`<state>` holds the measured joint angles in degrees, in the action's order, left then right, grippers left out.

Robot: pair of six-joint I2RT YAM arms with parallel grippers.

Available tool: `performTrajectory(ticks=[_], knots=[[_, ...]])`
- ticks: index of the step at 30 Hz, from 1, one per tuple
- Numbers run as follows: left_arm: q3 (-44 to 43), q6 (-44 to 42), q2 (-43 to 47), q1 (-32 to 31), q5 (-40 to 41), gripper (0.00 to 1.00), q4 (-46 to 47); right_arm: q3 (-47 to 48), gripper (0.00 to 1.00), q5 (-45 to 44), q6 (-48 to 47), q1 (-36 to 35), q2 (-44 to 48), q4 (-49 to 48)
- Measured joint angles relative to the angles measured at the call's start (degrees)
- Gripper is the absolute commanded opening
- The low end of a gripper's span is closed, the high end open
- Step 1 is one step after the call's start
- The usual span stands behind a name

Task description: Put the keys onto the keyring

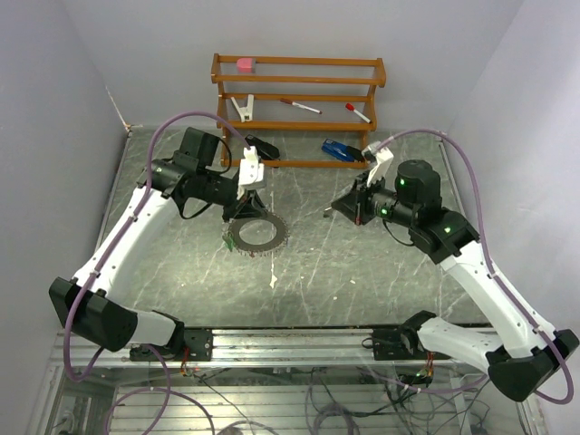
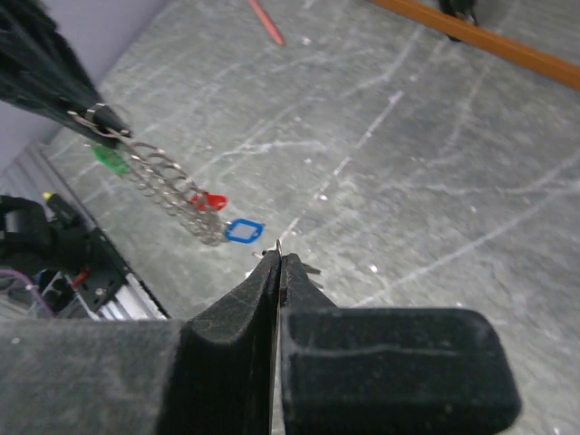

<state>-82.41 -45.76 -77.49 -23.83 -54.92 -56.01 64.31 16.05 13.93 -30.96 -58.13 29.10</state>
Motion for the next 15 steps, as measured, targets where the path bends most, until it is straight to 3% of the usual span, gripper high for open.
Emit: performTrajectory(ticks=[7,15], knots=[[-0.39,0.00,-0.33,-0.15,-0.35,0.07,-0.24,3.98,0.00,6.29,0.15,-1.60,-3.13,-2.45],[-1.05,0.33,-1.90,-0.42,-1.49,0.07,-0.79,8.72,0.00,6.27,-0.39,-10.12,-7.98,-3.76]])
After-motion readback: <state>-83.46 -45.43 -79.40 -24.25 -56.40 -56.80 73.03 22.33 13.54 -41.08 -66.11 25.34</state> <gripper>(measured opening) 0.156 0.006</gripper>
